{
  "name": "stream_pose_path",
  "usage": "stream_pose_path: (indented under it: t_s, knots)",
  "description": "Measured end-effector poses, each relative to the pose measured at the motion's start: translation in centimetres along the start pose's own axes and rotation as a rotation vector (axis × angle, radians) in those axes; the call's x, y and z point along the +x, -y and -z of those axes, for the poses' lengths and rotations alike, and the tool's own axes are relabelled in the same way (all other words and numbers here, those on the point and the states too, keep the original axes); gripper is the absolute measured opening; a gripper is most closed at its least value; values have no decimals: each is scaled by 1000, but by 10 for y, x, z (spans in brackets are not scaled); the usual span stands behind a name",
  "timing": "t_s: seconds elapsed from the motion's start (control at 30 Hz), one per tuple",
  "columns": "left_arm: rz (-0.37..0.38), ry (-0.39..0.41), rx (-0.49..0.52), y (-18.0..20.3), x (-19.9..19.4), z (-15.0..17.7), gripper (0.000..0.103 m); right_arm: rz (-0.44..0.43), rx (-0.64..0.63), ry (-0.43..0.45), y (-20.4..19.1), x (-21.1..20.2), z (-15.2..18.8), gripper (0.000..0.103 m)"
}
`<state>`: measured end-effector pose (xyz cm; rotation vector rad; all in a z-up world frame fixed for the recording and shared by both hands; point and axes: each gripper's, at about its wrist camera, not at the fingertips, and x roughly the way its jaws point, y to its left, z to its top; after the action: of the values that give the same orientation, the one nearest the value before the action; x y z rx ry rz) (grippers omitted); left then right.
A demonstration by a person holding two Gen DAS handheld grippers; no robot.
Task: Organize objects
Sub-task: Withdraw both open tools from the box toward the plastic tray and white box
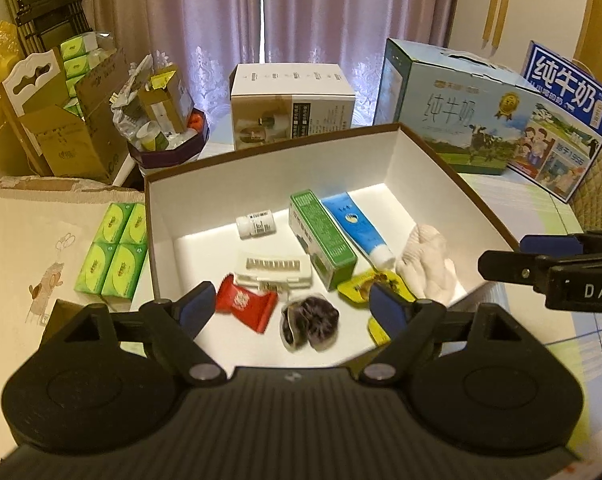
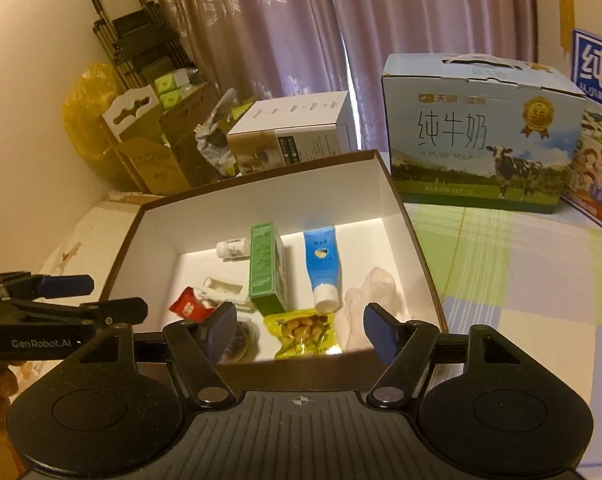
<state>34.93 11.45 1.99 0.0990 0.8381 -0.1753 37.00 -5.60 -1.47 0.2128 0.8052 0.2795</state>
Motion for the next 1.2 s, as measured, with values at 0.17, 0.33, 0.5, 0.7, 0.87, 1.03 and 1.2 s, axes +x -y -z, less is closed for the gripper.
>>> stream_pose_path:
  t_s: [0.17,0.33,0.5,0.7,0.87,1.03,1.2]
  knots:
    - [4,-5,-11,4,-15,16,81,-6,6,2,-4,-17,15,68]
    - [5,-11,-16,9,-30,30,81,-19,22,1,-8,-33,29,68]
    - [6,-18,-23,15,-44,45,81,-21,25,5,-9,-48,43,68]
    - [7,-34,-26,24,-57,63,81,-19,22,5,-9,-64,61,68]
    - [6,-41,-25,33,-66,76,81,-19,25,-2,-6,-77,76,68]
    - [11,-48,-19,43,-74,85,81,-10,29,-12,-2,-88,93,68]
    - [19,-58,-9,53,-80,95,81,-12,39,-28,2,-99,109,68]
